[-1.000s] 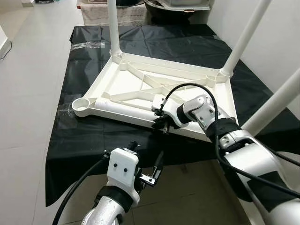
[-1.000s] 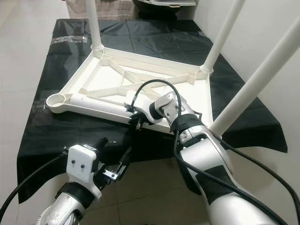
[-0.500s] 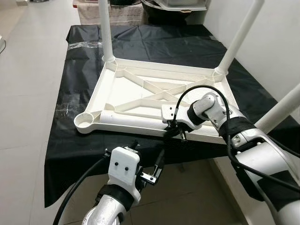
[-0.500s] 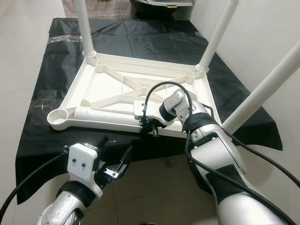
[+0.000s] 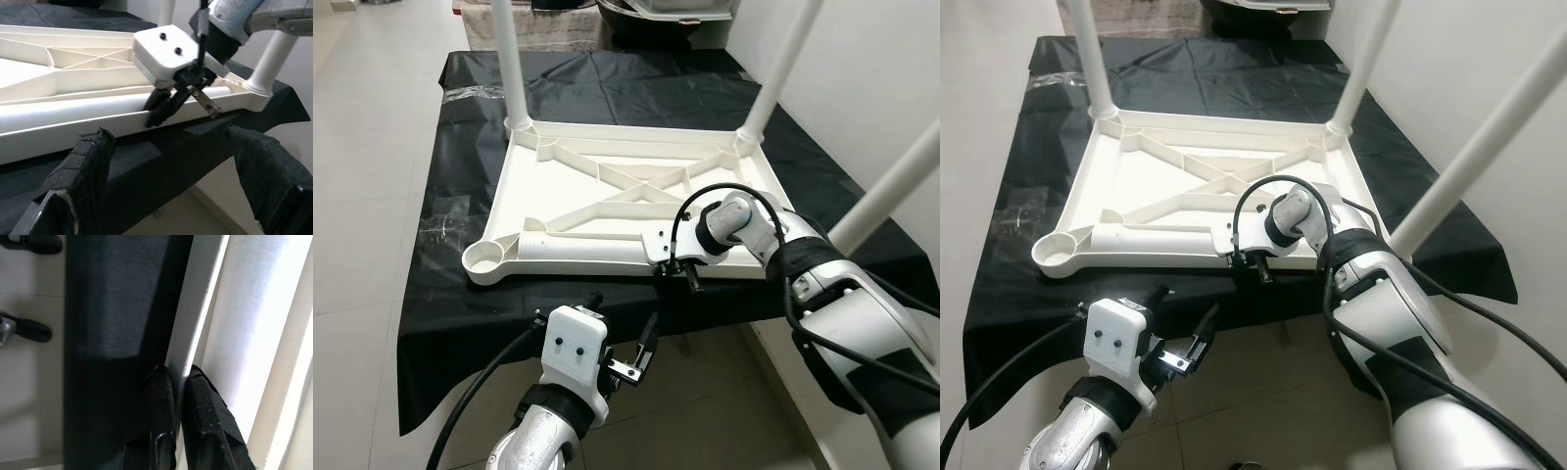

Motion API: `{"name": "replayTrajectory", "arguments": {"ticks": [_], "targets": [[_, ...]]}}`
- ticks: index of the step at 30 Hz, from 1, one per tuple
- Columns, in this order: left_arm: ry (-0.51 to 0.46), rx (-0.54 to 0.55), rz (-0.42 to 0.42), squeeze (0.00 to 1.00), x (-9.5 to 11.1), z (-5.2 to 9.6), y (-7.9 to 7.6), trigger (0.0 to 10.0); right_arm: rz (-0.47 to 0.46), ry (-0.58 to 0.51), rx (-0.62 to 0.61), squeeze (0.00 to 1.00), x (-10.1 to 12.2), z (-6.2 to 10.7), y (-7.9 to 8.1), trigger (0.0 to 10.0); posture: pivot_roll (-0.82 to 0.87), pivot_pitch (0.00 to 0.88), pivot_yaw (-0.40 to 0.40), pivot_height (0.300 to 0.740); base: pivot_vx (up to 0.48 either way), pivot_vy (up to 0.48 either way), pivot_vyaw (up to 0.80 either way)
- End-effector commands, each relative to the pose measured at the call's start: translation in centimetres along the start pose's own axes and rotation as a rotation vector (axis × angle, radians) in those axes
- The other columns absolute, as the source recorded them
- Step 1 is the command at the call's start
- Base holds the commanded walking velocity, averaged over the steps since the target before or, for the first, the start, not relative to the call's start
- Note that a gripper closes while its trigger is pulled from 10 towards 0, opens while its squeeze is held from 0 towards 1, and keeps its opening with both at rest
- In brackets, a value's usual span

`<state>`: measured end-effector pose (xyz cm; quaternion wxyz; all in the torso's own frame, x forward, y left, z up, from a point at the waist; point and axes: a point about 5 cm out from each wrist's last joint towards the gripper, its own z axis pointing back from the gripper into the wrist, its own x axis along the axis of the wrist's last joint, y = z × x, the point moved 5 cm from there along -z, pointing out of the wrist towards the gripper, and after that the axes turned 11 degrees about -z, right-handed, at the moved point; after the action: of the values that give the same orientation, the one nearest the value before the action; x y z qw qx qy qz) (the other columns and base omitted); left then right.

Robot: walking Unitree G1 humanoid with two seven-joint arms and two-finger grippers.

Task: Building children table

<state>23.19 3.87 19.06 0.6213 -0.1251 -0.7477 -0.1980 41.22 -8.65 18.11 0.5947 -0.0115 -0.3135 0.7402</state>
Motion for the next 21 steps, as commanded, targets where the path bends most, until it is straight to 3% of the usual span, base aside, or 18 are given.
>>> {"name": "replayTrajectory", "arguments": {"ticks": [1,11,14,15,21], "targets": [[0.012,-0.013,0.005,0.0,-0.4,0.0,-0.6,10.0,0.127,-0.039,-0.051,0.0,2.3,0.4,-1.1,0.0,0.07,0.166,-0.135,0.74,0.0,0.0,0.0],[0.01,-0.009,0.004,0.0,-0.6,-0.3,-0.5,10.0,0.204,-0.065,-0.118,0.0,3.6,0.5,-1.9,0.0,0.06,0.159,-0.144,0.74,0.0,0.0,0.0],[0.009,-0.006,0.004,0.0,-0.7,-0.3,-0.5,10.0,0.268,-0.079,-0.176,0.0,4.3,0.6,-2.4,0.0,0.06,0.158,-0.144,0.74,0.0,0.0,0.0],[0.009,-0.006,0.004,0.0,-0.7,-0.3,-0.5,10.0,0.272,-0.075,-0.188,0.0,4.3,0.6,-2.6,10.0,0.06,0.158,-0.144,0.74,0.0,0.0,0.0],[0.007,-0.006,0.004,0.0,-0.8,-0.4,-0.5,10.0,0.271,-0.086,-0.232,0.0,4.8,0.7,-3.1,10.0,0.06,0.153,-0.143,0.74,0.0,0.0,0.0]]}}
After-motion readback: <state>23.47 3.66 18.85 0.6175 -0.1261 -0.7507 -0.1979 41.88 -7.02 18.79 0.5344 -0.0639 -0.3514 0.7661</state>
